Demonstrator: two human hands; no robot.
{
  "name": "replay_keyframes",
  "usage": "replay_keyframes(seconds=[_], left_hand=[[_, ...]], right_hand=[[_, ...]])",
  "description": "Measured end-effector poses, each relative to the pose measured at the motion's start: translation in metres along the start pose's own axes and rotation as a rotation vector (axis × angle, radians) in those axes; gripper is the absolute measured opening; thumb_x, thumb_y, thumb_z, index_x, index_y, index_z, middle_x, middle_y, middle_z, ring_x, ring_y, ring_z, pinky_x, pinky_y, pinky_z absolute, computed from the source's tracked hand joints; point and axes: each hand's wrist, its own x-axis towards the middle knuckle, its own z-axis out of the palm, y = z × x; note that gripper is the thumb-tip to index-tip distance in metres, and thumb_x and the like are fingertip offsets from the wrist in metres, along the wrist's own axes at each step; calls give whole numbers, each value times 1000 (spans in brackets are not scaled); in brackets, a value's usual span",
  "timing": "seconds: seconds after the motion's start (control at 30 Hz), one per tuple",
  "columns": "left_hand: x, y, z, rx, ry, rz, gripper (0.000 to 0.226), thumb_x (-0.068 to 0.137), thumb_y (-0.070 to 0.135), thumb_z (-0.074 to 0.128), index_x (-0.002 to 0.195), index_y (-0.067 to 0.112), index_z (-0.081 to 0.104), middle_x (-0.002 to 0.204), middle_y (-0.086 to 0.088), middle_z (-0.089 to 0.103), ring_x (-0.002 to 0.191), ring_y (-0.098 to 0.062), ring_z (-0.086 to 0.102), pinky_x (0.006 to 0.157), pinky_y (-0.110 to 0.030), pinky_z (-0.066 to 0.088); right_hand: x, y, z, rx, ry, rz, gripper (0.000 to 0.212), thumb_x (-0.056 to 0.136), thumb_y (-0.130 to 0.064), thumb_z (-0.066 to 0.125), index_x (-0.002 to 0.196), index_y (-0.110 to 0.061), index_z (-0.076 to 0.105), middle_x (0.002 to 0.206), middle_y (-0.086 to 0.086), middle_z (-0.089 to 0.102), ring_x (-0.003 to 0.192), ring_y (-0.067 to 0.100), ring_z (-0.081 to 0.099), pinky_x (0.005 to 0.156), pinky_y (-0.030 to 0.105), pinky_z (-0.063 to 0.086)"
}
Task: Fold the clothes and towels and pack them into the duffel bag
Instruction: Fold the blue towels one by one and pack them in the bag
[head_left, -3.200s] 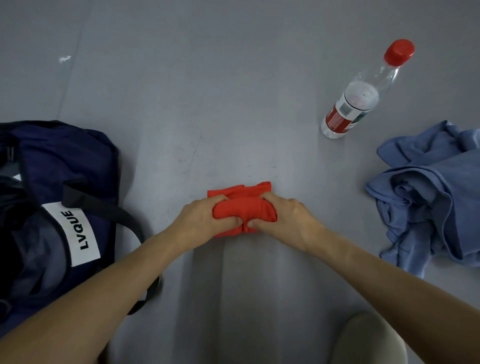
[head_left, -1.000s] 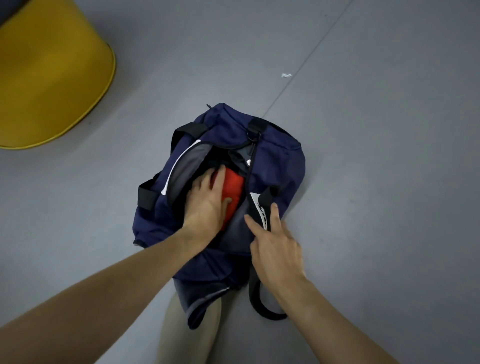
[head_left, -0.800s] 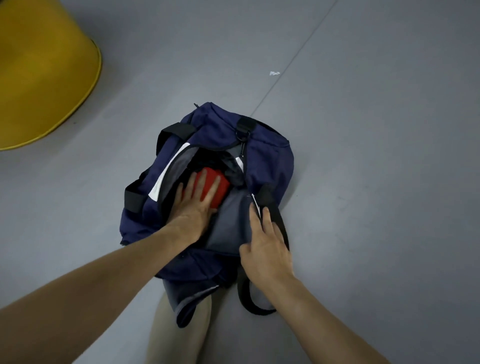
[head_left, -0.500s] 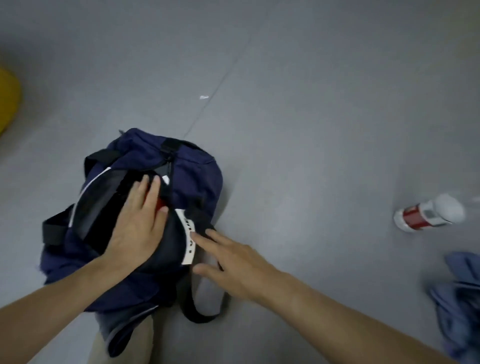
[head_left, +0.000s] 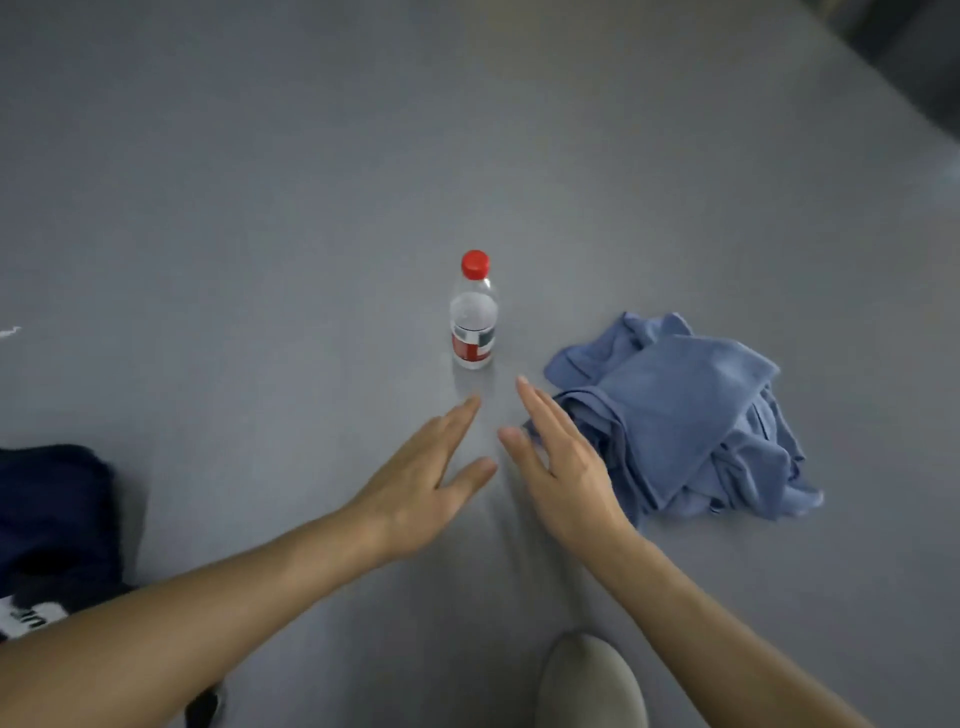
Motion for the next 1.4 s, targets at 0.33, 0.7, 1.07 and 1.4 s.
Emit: replay_keyframes(seconds=[0.33,0.7,1.07,1.4], left_hand=[[110,78,100,139,-44,33,62,106,33,39,161,33,9,164,6,25,148,-13,26,114,-30,26],[-20,59,-14,127,179,-86,45,105,25,46,148,37,42,152,19,42,141,-3,36,113,-20,25],[-249,128,-141,9,619,-70,23,90,49,65,113,50,67,113,35,64,111,13,55,92,-13,43],[-317,113,-160,-77,798,-74,41,79,68,63,113,46,66,100,34,65,88,13,62,80,-22,55]], right_hand=[[-19,139,-55,-709,163,158,70,95,-54,53,156,-27,30,166,12,7,153,34,-3,123,52,9],[6,33,-111,-320,530,12,20,99,-14,48,99,-19,67,81,-1,68,95,23,62,117,49,24],[-40,-256,-192,-185,296,-399,20,93,-32,56,77,-25,65,63,-9,62,65,17,56,61,32,42],[-106,-351,-71,-339,-128,-391,17,87,-43,63,74,-33,69,66,-13,64,70,9,59,58,27,40]])
